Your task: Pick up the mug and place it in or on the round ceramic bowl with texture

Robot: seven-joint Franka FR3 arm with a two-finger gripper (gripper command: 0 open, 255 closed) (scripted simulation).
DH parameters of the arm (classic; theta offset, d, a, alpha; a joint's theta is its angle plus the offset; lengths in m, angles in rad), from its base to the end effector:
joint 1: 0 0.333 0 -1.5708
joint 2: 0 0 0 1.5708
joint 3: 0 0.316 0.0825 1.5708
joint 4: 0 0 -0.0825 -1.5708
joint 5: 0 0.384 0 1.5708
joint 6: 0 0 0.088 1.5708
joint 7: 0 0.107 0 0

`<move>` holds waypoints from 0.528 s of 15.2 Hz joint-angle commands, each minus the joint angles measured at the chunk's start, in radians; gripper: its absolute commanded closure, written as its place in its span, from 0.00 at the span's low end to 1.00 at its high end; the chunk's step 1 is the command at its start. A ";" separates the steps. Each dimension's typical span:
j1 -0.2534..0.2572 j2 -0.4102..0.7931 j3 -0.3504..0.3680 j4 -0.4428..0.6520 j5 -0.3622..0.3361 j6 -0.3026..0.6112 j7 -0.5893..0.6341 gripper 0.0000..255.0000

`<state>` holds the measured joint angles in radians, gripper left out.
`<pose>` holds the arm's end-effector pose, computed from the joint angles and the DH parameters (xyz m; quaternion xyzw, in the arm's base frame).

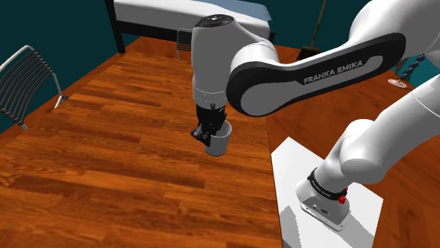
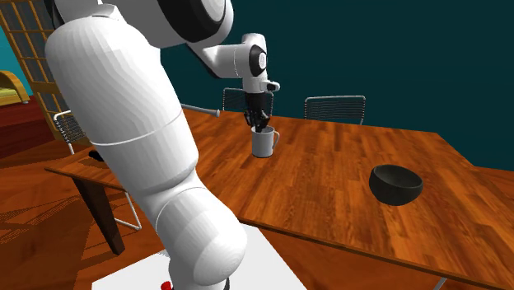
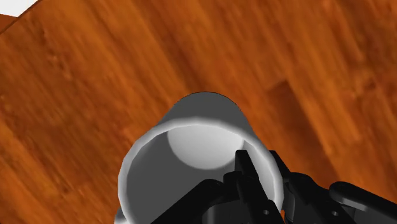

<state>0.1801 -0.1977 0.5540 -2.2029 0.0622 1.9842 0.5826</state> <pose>0.3570 0.3378 0.4484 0.9978 0.0568 -0.0049 0.0335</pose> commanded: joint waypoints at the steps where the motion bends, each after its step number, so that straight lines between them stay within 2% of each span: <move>1: 0.000 -0.005 -0.002 0.022 0.002 -0.027 -0.002 1.00; 8: -0.001 -0.029 -0.013 0.096 0.009 -0.122 -0.013 1.00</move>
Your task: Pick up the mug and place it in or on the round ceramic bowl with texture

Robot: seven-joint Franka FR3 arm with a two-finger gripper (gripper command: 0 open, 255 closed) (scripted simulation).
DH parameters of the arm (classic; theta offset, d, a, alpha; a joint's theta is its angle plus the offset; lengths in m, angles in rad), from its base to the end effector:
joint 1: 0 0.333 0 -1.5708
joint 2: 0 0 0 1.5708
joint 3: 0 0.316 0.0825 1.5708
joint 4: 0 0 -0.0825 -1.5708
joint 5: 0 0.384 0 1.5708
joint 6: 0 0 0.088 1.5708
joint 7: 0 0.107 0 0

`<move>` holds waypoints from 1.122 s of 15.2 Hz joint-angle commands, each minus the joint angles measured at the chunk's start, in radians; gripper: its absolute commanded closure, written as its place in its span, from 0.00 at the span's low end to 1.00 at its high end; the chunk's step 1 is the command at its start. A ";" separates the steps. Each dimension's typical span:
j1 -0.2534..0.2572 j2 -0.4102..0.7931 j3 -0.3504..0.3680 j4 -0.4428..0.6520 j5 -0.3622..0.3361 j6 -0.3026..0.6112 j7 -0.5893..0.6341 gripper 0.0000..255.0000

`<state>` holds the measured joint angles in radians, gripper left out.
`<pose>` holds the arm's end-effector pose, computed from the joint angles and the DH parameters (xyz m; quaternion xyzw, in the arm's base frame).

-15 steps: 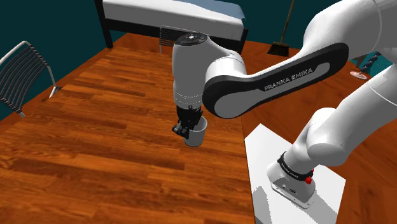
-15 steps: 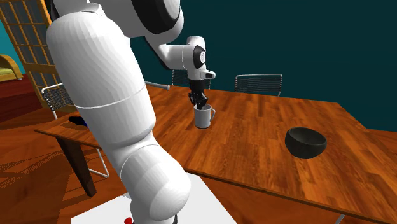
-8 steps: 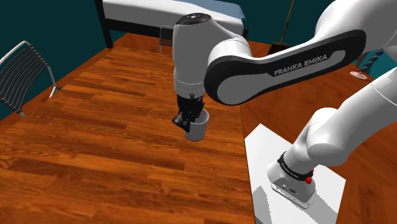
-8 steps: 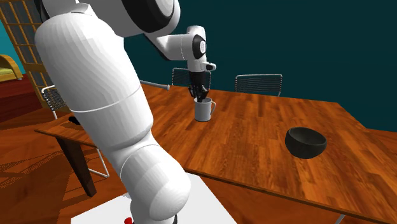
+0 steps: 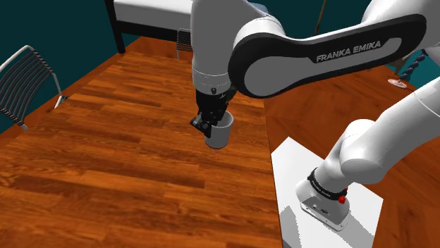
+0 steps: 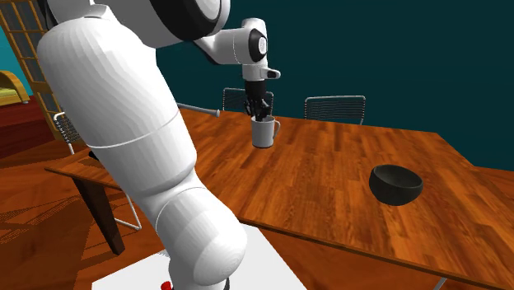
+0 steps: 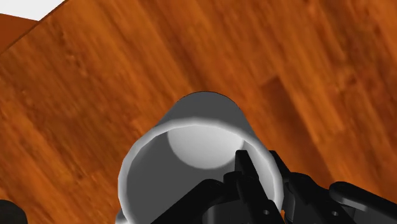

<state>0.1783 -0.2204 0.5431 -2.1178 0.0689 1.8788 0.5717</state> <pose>0.3585 0.3388 0.4891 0.9978 0.0568 -0.0049 0.0336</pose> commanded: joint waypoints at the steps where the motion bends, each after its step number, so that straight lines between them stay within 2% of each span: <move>1: 0.000 -0.009 -0.003 0.022 0.003 -0.030 -0.003 1.00; 5: -0.001 -0.015 -0.008 0.063 0.004 -0.076 -0.006 1.00; 17: -0.123 0.039 -0.178 0.111 -0.064 -0.074 -0.273 1.00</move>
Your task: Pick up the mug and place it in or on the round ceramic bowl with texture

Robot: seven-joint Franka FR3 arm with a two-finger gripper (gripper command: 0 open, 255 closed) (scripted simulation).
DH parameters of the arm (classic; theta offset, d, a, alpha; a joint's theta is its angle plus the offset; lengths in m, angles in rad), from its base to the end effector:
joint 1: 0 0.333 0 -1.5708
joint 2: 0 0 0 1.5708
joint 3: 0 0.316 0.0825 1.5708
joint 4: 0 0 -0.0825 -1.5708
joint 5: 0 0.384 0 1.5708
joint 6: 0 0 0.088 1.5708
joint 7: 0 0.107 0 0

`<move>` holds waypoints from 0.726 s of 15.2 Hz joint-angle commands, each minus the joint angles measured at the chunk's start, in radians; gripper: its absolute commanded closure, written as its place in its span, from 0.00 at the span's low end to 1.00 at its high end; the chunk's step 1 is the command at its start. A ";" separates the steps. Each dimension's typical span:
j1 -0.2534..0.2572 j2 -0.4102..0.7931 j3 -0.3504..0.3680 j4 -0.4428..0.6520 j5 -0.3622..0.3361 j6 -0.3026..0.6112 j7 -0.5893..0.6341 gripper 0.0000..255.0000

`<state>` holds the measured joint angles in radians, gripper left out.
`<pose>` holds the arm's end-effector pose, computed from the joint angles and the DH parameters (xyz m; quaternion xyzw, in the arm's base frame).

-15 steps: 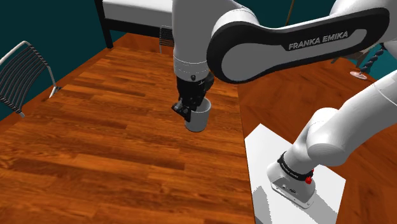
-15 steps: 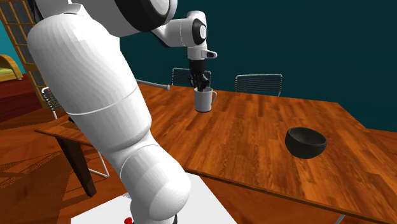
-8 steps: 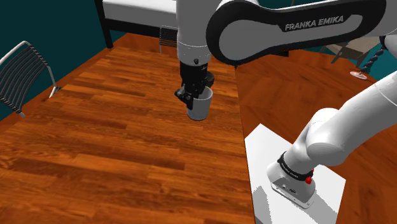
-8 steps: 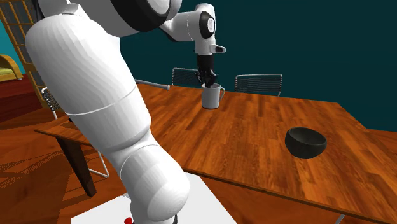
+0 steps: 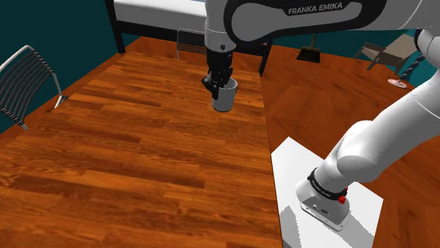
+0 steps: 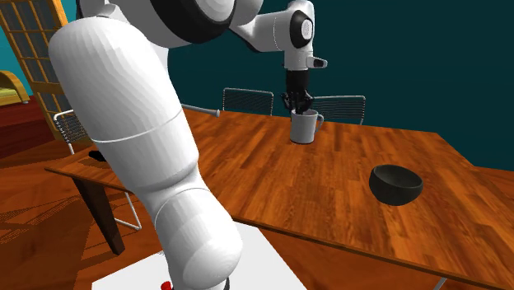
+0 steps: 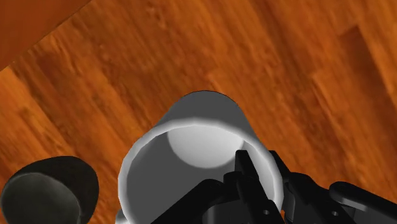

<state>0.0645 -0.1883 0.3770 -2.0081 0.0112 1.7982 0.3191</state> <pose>0.4496 0.2251 0.5283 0.9979 0.0562 -0.0053 0.0333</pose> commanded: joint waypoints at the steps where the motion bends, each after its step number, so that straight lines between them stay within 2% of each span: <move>1: -0.019 0.018 -0.024 0.013 -0.013 0.006 -0.040 1.00; 11: -0.117 0.175 -0.131 0.192 -0.075 -0.015 -0.225 1.00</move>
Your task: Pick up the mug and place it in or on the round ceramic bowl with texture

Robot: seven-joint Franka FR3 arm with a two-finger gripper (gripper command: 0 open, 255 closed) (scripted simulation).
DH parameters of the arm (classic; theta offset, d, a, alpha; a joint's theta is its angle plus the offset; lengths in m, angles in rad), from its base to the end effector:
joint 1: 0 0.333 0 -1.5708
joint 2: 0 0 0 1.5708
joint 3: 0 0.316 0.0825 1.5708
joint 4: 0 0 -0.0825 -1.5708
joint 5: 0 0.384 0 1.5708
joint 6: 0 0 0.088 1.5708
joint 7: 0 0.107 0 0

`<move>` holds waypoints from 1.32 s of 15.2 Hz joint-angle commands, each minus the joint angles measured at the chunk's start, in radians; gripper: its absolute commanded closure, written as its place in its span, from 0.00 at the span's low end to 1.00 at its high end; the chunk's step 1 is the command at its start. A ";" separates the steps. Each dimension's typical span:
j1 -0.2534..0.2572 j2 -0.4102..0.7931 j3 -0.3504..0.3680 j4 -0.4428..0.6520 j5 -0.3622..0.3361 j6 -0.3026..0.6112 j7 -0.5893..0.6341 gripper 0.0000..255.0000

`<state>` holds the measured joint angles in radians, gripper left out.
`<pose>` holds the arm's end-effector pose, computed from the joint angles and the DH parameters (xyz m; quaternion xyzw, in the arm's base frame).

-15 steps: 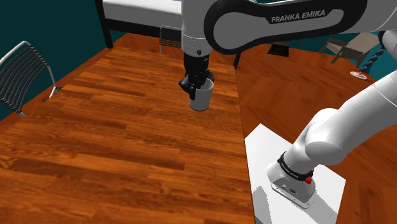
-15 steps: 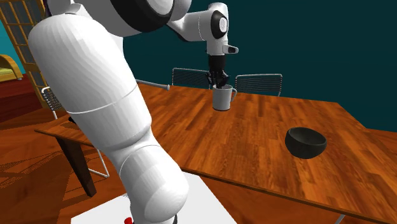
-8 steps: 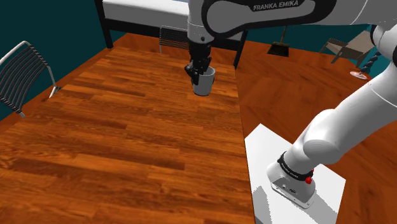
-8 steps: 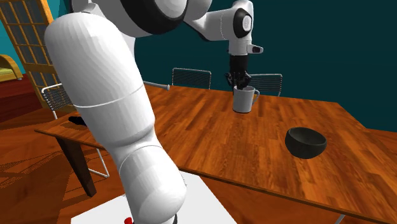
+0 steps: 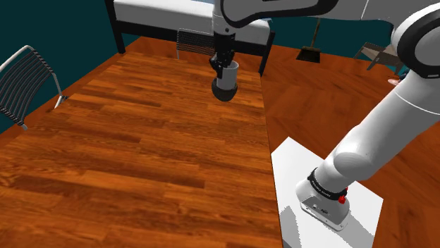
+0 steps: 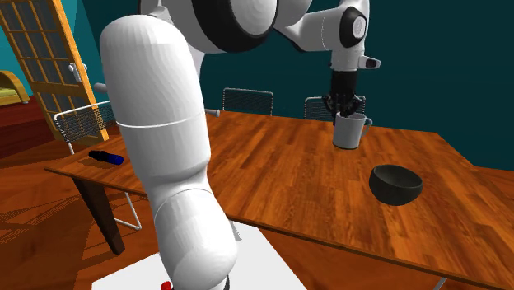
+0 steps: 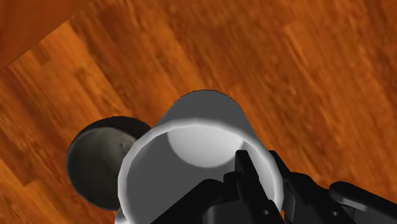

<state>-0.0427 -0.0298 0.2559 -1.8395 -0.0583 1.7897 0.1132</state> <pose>0.5400 0.1133 0.5315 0.9978 0.0565 -0.0051 0.0334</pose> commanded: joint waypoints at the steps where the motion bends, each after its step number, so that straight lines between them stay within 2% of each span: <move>1: -0.019 0.036 -0.019 0.048 -0.010 -0.011 -0.037 1.00; 9: -0.085 0.228 -0.082 0.304 -0.044 -0.068 -0.168 1.00; 12: -0.107 0.318 -0.101 0.434 -0.054 -0.105 -0.215 1.00; 13: -0.117 0.370 -0.110 0.511 -0.058 -0.129 -0.239 1.00; 20: -0.122 0.361 -0.111 0.403 -0.059 -0.031 -0.232 1.00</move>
<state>-0.1637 0.3309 0.1451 -1.4248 -0.1167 1.7461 -0.1192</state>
